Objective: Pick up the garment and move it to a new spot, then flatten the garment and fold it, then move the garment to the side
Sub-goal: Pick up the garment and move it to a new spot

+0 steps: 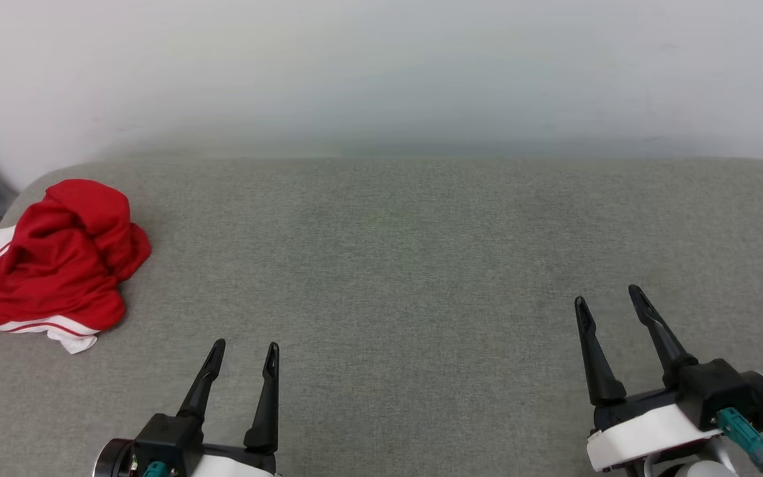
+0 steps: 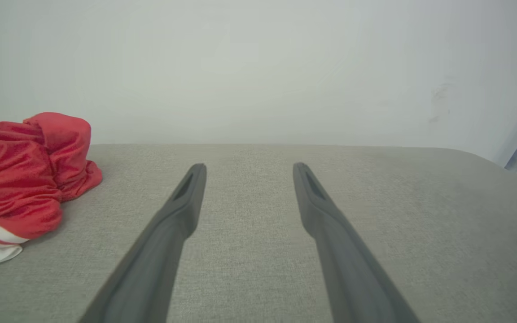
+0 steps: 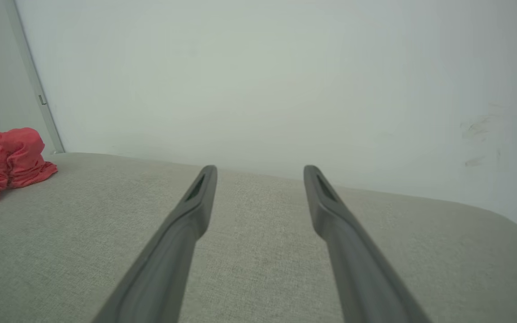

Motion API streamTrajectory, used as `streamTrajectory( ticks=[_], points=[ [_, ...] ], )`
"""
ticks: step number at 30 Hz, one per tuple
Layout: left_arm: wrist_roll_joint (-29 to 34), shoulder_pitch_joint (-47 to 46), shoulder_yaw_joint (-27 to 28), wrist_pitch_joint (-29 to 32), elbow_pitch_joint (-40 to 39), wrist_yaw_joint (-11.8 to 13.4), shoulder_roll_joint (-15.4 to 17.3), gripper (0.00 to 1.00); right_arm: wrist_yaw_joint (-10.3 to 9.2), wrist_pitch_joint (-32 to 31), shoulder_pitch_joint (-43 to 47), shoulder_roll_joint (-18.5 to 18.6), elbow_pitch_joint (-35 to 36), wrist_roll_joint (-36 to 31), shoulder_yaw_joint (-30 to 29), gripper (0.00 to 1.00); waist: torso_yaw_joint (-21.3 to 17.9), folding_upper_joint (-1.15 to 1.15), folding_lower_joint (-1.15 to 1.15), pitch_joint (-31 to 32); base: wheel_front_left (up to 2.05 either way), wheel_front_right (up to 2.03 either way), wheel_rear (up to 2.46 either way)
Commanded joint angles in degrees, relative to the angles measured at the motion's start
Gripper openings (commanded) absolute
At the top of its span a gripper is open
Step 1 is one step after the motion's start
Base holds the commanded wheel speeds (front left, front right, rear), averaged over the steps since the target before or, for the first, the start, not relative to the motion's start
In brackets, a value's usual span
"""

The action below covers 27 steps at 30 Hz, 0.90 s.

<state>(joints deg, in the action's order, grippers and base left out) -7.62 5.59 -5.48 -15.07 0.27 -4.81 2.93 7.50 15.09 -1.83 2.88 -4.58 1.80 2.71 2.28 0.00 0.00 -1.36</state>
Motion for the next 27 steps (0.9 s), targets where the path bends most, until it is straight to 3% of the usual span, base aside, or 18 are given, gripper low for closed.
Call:
streamTrajectory(
  ticks=[1, 27],
  points=[
    [0.2, 0.5, 0.5, -0.2, 0.0, 0.0, -0.1, 1.0, -0.02, 0.1, 1.0, 0.0, -0.2, 0.4, 0.5, 1.0, 1.6, 0.0, 0.0, 0.5, 0.0, 0.0, 0.0],
    [1.4, 3.4, 4.9, -0.2, 1.3, -1.2, -0.1, 1.0, -0.02, 0.1, 3.3, 0.0, -1.2, 1.0, 5.4, 1.0, 20.5, 0.0, 0.0, 4.3, 0.0, 0.0, 0.0]
  ],
)
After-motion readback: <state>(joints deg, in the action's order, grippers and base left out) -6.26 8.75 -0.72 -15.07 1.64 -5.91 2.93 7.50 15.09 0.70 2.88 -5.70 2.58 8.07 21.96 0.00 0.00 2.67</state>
